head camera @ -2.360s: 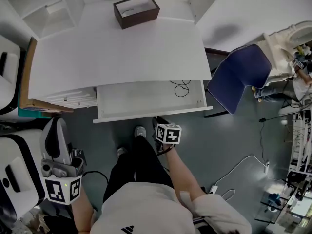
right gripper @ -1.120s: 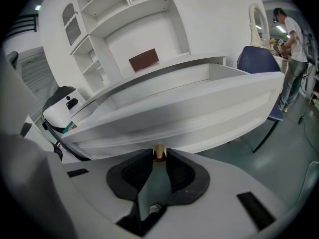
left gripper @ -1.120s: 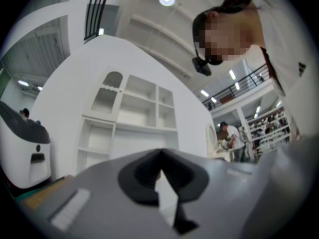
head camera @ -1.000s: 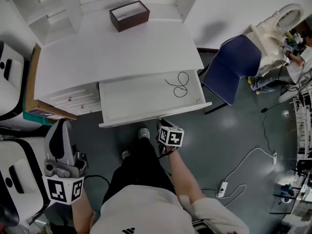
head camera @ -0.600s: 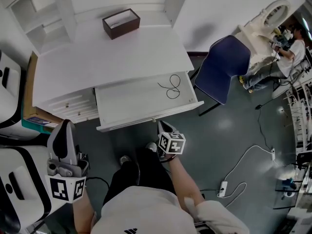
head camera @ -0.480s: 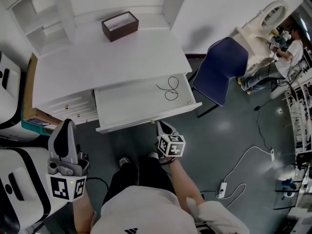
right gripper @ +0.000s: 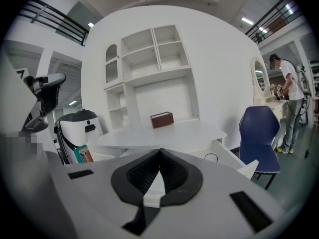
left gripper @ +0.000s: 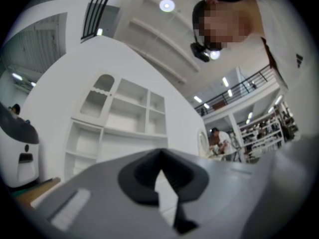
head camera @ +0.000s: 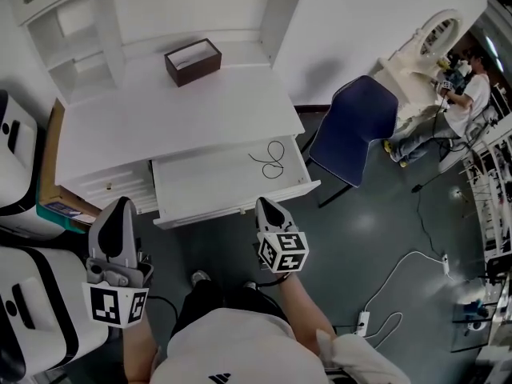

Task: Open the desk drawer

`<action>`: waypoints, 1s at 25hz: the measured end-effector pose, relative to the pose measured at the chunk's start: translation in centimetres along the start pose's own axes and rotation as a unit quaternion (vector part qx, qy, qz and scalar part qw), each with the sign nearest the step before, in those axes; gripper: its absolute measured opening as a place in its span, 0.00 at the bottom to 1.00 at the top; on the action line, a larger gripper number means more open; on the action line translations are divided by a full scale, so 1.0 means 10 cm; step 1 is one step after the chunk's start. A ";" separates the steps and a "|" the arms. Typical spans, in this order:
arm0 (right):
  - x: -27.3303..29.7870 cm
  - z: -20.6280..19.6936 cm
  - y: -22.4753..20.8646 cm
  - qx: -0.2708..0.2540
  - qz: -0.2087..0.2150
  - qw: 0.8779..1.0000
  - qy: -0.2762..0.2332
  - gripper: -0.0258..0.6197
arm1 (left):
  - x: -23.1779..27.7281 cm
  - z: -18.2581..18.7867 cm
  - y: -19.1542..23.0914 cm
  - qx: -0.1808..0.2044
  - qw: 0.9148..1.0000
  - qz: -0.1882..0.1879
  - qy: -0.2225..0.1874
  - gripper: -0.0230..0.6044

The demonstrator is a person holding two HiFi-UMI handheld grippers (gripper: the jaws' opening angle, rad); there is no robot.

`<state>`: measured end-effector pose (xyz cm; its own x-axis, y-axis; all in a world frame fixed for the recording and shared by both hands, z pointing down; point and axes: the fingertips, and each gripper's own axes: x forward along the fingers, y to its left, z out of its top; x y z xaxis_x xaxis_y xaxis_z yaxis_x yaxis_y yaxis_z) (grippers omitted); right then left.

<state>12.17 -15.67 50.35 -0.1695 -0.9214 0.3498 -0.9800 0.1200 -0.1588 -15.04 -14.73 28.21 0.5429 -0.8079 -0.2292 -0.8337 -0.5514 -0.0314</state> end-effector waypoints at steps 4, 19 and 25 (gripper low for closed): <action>-0.17 0.26 0.03 -0.014 0.004 1.000 -0.026 0.04 | -0.01 0.03 -0.12 -0.002 1.000 0.002 0.001 0.04; -0.91 1.08 0.06 -0.062 0.054 0.989 -0.123 0.04 | -0.12 0.17 -0.63 -0.002 1.000 0.026 -0.006 0.04; -1.19 1.30 0.12 -0.096 0.072 0.981 -0.153 0.04 | -0.21 0.19 -0.83 -0.004 0.999 0.040 -0.004 0.04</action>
<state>14.35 -9.33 33.93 -0.2977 -0.9539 0.0393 -0.9546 0.2980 0.0009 -9.42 -8.10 27.12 0.4733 -0.8478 -0.2390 -0.8737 -0.4864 -0.0051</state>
